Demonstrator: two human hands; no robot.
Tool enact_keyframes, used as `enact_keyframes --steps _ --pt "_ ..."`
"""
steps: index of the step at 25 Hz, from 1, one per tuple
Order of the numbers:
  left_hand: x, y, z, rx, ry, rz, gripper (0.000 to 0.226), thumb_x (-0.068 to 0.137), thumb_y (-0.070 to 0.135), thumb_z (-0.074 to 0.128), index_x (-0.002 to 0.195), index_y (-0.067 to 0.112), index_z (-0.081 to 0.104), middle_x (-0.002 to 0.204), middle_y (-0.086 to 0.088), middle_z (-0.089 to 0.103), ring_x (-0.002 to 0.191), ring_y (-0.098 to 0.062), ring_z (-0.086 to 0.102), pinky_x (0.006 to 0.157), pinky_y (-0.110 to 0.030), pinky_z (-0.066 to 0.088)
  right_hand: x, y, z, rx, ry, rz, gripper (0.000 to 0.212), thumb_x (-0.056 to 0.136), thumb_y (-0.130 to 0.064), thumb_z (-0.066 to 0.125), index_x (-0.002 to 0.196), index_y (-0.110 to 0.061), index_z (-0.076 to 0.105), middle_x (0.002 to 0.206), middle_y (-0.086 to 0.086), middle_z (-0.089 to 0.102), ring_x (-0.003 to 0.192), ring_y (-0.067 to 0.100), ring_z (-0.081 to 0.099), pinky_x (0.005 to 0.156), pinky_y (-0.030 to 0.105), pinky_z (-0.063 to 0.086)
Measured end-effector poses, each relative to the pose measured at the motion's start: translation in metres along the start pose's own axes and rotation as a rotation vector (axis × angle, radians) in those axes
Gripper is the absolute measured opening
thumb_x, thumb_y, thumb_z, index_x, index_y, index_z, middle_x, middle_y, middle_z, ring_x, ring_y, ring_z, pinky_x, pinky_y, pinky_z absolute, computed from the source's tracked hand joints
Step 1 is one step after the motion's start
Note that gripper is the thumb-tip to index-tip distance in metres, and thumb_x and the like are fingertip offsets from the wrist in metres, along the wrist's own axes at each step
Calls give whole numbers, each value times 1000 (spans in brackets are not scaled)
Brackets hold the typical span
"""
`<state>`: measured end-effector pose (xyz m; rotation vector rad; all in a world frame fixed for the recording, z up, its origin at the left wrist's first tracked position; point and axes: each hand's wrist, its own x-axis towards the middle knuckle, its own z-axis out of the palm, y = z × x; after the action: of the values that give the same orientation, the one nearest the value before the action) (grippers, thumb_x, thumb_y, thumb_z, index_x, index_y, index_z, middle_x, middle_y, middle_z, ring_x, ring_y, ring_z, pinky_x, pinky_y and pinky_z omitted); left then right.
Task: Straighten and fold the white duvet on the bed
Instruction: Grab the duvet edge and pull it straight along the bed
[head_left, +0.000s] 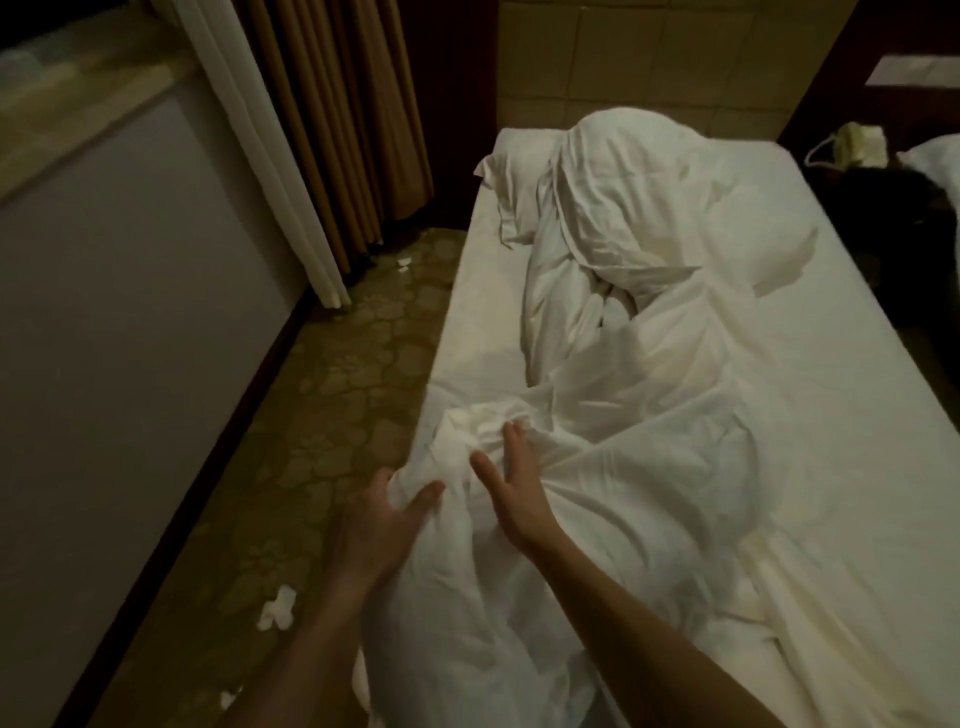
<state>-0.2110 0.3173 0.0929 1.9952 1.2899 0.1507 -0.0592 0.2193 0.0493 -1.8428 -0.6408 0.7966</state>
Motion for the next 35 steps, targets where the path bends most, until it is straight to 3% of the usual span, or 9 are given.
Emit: enact_keyframes --steps 4,8,11,13,16,22,26,31,35 --pt "61 -45 66 157 -105 -10 112 63 97 24 153 31 24 158 -5 29 141 -29 33 113 -47 30 54 68 42 36 4 133 91 92 -74 35 161 -21 10 169 -4 3 153 8 4 122 26 5" --pt "95 -119 153 405 -324 43 108 67 95 8 156 35 0 165 -3 -7 151 -29 -6 119 -52 1 79 120 68 53 33 201 40 109 -39 29 148 -28 28 162 -2 23 148 11 25 114 14 15" --pt "107 -186 174 566 -333 143 110 57 95 -18 151 38 -20 162 -2 -24 150 -33 -12 119 -56 -3 46 120 64 -104 177 58 68 99 -67 29 153 -25 30 158 -12 30 143 -4 29 113 9 17" --pt "119 -212 166 583 -326 197 110 57 92 -24 153 39 -14 164 -4 -19 150 -34 -6 119 -57 1 -3 134 50 -317 386 -80 79 95 -74 31 151 -18 38 155 -7 37 144 1 31 117 15 20" --pt "111 -186 157 426 -204 417 99 79 84 -6 158 27 10 165 -14 2 150 -35 3 119 -55 3 -74 167 33 -522 541 -13 89 96 -75 25 157 -10 28 165 8 23 155 22 13 125 46 15" --pt "-4 -68 195 81 -348 1046 69 101 61 22 154 17 28 162 -11 22 151 -23 17 120 -43 18 -148 192 1 -365 700 274 96 85 -88 24 160 -29 10 168 -5 10 154 12 8 125 50 14" --pt "-59 -27 236 186 -397 941 74 99 66 17 149 16 38 154 -13 39 143 -28 35 116 -50 29 -192 217 -56 -313 796 404 98 83 -88 31 161 -30 12 168 -6 12 153 13 14 125 49 19" --pt "-104 10 307 17 -551 759 82 90 75 27 146 16 44 146 -7 46 132 -22 45 106 -31 39 -224 270 -175 -359 856 440 110 76 -90 37 160 -23 14 167 0 14 153 19 15 123 52 21" --pt "-129 41 391 101 -401 531 98 82 85 27 147 13 39 142 -16 46 128 -35 45 107 -44 38 -249 316 -278 -676 760 499 132 65 -100 35 160 -12 10 168 7 7 155 20 1 125 47 -7"
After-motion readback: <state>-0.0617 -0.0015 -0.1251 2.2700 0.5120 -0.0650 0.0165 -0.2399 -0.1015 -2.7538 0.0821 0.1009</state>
